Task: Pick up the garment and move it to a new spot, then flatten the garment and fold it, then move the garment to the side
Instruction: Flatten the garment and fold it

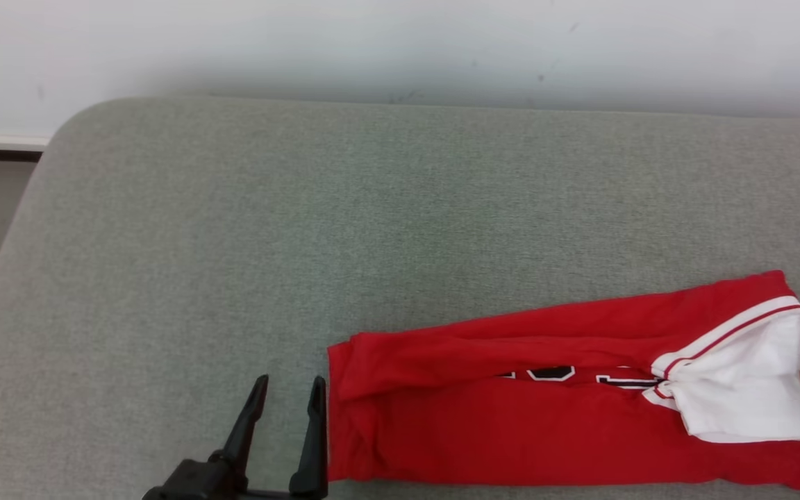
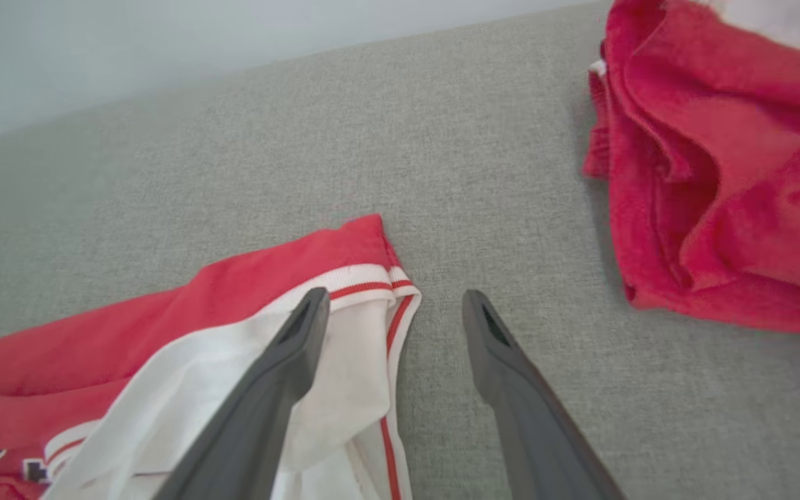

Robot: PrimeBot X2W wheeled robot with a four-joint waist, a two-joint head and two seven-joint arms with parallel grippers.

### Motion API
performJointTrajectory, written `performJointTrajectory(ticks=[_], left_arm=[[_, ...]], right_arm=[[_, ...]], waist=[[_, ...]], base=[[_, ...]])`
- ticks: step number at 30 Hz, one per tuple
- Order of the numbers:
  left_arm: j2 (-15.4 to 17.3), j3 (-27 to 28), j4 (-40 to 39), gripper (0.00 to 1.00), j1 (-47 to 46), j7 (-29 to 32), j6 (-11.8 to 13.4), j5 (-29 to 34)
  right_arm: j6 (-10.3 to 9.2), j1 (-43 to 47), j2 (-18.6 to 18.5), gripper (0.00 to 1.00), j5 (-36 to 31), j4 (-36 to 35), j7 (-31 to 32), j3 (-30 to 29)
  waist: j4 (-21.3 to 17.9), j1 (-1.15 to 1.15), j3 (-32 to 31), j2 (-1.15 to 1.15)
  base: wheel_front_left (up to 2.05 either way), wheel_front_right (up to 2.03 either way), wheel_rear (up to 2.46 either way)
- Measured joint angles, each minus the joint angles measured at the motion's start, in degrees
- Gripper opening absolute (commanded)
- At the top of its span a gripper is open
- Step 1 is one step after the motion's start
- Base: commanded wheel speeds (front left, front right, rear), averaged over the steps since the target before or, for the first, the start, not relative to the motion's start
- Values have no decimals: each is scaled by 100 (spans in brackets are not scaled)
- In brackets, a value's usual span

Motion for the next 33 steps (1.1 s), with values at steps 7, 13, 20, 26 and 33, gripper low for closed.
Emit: performJointTrajectory(ticks=[7, 13, 20, 26, 33], left_arm=[[-490, 547, 268, 100, 194, -1, -561, 422], [-731, 917, 364, 100, 300, 0, -873, 667], [-833, 1178, 430, 100, 266, -1, -1140, 855], [-865, 1269, 444, 100, 177, -1, -1267, 977], [-877, 1293, 450, 100, 156, -1, -1267, 1020]], right_arm=[[0, 145, 267, 100, -254, 12, 848, -29], [1, 521, 286, 100, -297, -303, 1232, -118], [1, 607, 398, 100, -433, -417, 1347, -248], [-9, 485, 531, 100, -655, -272, 1311, -182], [-36, 408, 534, 0, -514, -299, 1166, 189]], waist=[[171, 0, 40, 0], [139, 0, 51, 0], [95, 0, 158, 0], [176, 0, 242, 0], [242, 0, 244, 0]], base=[[0, 0, 0], [0, 0, 0], [0, 0, 0], [0, 0, 0], [0, 0, 0]])
